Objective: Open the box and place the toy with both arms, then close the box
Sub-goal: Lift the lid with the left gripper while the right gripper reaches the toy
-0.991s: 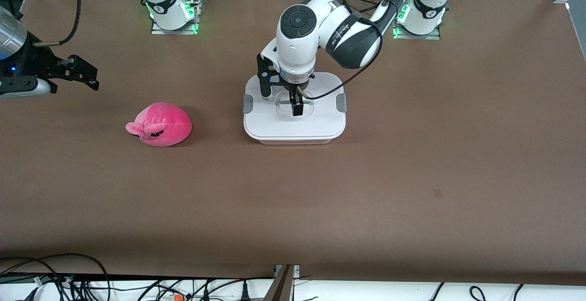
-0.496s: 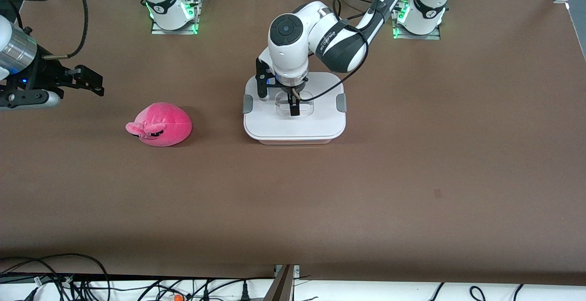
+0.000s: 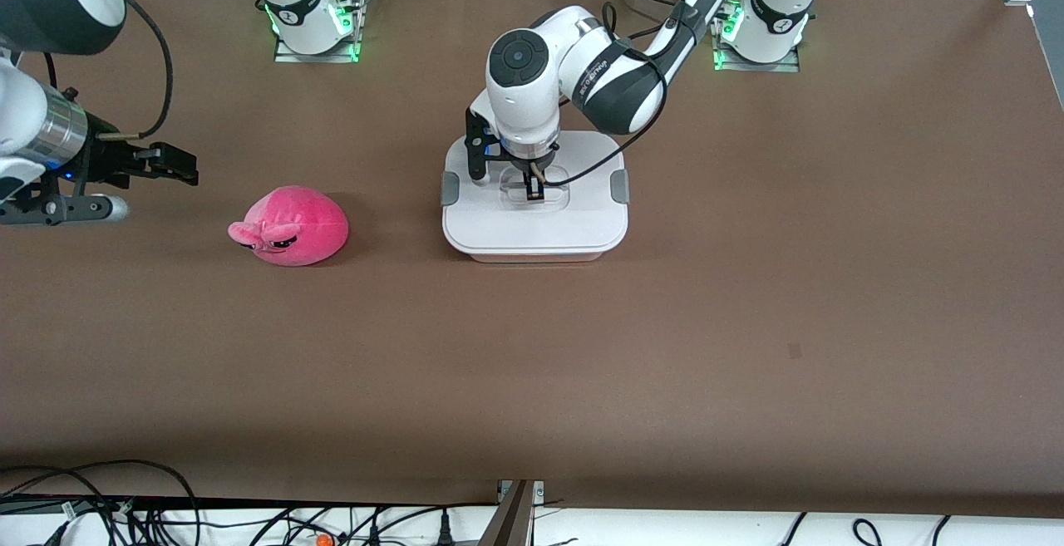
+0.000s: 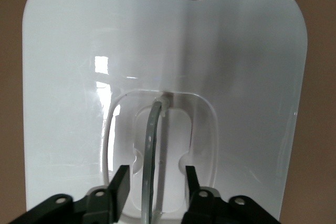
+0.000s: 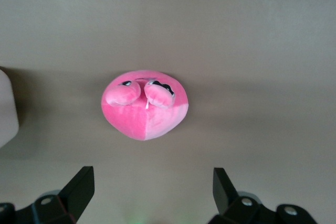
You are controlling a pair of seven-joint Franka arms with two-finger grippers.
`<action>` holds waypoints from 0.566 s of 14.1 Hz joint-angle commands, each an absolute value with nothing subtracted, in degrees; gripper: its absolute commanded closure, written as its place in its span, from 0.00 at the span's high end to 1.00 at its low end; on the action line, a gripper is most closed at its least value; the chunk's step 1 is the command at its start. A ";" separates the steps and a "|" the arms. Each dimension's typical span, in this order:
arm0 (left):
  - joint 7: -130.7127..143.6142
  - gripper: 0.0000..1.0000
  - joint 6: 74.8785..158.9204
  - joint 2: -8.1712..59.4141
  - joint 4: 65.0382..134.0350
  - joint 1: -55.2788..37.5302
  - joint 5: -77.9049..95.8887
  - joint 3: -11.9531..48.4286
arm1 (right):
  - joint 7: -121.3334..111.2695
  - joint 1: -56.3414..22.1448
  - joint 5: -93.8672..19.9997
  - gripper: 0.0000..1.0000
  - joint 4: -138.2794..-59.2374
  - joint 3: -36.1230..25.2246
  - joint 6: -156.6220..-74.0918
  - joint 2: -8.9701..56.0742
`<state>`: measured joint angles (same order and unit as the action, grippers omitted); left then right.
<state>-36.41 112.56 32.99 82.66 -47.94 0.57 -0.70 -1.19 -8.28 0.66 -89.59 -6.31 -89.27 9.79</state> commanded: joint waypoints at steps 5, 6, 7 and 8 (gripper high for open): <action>-36.56 0.00 113.20 32.87 82.71 -48.60 -1.32 -1.41 | -2.02 -6.33 -2.46 1.00 -92.80 -5.72 -94.55 15.99; -36.56 0.00 113.20 32.87 82.53 -48.60 -1.32 -1.41 | -1.59 -6.59 -2.81 1.00 -94.20 -5.10 -96.40 16.78; -36.56 0.00 113.20 32.78 82.53 -48.60 -1.32 -1.41 | -1.67 -7.29 -2.81 1.00 -95.78 -4.49 -97.81 16.87; -36.48 0.00 112.94 32.52 82.53 -48.60 -1.32 -1.32 | -1.58 -7.90 -2.81 1.00 -97.19 -4.40 -98.17 16.70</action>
<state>-36.45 112.56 32.98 82.68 -48.03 0.13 -0.75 -1.40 -6.98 -1.95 -94.14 -5.16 -96.40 17.40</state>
